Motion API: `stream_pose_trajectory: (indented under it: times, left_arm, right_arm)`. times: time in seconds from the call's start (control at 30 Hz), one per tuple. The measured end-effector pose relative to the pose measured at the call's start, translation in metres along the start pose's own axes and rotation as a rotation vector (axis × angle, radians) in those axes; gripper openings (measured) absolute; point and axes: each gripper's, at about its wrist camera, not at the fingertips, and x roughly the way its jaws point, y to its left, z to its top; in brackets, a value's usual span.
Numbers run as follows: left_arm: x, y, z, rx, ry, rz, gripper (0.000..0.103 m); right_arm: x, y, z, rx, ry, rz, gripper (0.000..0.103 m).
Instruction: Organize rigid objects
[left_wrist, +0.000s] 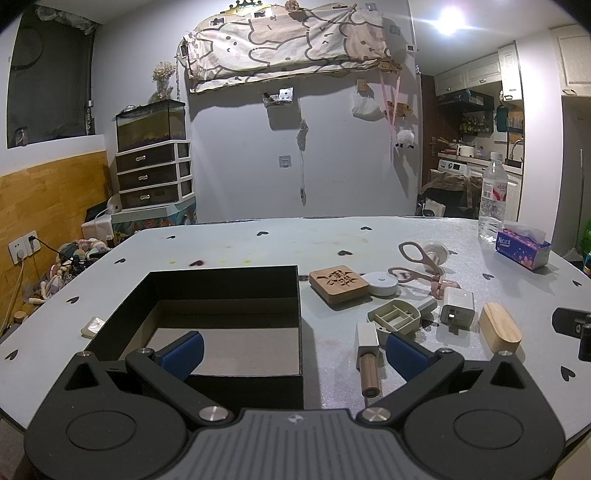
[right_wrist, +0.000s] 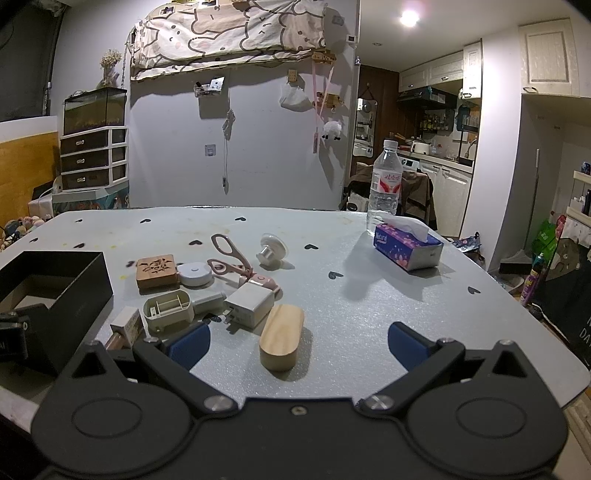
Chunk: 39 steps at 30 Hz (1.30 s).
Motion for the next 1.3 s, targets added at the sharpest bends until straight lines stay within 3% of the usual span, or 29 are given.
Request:
stream_pose_trajectory:
  times: [1.03, 1.3]
  left_arm:
    - [0.000, -0.011, 0.007, -0.004, -0.002, -0.006, 0.103]
    - [0.006, 0.019, 0.008, -0.050, -0.006, 0.043, 0.103]
  right_arm:
    - [0.001, -0.006, -0.001, 0.006, -0.005, -0.013, 0.103]
    - [0.008, -0.013, 0.000, 0.023, 0.004, -0.043, 0.103]
